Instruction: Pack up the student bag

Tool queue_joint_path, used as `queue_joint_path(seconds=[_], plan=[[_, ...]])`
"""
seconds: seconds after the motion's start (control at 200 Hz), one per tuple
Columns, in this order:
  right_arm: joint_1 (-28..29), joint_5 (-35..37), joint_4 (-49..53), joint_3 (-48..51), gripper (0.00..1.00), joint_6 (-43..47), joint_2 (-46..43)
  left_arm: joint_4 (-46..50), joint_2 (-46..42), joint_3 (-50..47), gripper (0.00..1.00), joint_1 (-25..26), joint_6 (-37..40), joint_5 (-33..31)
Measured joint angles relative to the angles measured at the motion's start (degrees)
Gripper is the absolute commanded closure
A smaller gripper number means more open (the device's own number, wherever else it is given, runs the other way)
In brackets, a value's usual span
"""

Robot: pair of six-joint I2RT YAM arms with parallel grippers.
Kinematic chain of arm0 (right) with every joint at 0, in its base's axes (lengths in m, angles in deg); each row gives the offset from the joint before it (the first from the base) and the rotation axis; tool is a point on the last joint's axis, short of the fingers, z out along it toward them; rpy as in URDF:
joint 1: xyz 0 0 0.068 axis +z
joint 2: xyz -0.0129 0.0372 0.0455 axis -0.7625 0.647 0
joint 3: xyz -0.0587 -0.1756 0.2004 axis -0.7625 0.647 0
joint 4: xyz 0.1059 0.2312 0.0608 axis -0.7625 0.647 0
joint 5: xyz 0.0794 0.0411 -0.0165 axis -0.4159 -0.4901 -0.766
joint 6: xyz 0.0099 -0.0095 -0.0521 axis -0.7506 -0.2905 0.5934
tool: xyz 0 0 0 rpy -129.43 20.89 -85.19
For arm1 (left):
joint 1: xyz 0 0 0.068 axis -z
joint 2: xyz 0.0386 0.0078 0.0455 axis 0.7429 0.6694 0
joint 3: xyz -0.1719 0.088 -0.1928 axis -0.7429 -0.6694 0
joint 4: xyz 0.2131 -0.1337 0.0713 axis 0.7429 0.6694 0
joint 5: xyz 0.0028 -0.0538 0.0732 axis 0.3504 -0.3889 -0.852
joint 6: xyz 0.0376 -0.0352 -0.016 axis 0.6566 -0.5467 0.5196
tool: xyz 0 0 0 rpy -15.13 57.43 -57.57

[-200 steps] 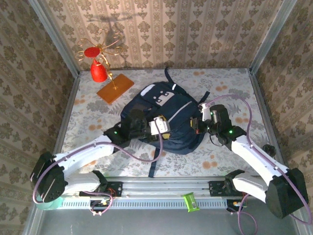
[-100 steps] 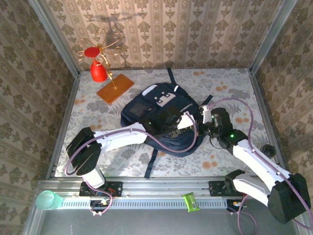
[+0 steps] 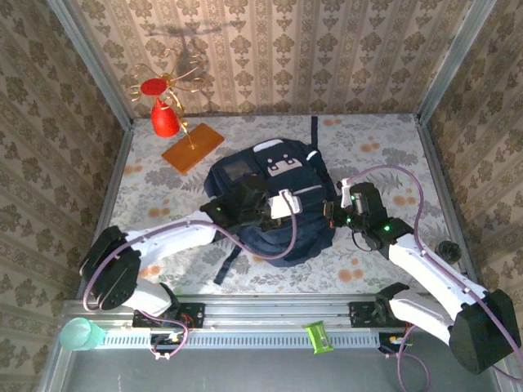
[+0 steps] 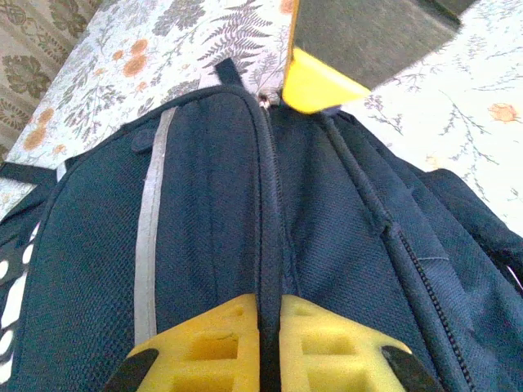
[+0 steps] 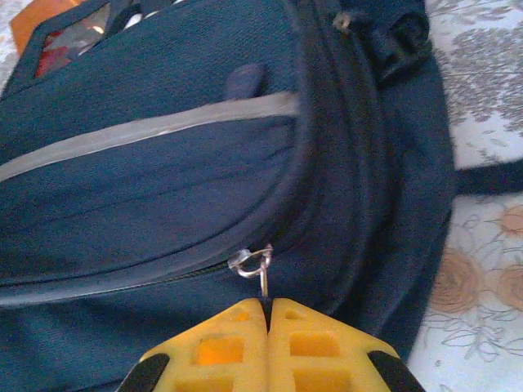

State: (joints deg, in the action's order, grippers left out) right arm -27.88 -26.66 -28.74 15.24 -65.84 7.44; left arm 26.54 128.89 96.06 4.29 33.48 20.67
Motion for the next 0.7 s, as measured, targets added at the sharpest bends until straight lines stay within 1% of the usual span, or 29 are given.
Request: queue_joint_path(seconds=[0.155,0.265,0.38,0.51,0.7], plan=[[-0.83,-0.22,-0.07,-0.09,1.0,0.52,0.09,-2.03,-4.74,-5.53,1.0,-5.22,5.14,10.56],[-2.25,-4.26,-0.92,-0.31,1.0,0.74,1.18,-3.45,-7.13,-8.66,1.0,-9.77,8.59,19.02],[-2.84,-8.7,-2.47,-1.18,1.0,1.31,3.56,-2.97,-7.39,-9.11,1.0,-14.43,11.54,26.34],[-3.5,-11.78,-4.63,-2.67,1.0,2.08,6.71,-1.55,-7.3,-9.09,1.0,-17.94,14.88,31.5],[-4.61,-13.46,-5.22,-5.07,1.0,2.27,11.45,0.61,-4.68,-7.72,1.0,-19.5,18.97,35.93]])
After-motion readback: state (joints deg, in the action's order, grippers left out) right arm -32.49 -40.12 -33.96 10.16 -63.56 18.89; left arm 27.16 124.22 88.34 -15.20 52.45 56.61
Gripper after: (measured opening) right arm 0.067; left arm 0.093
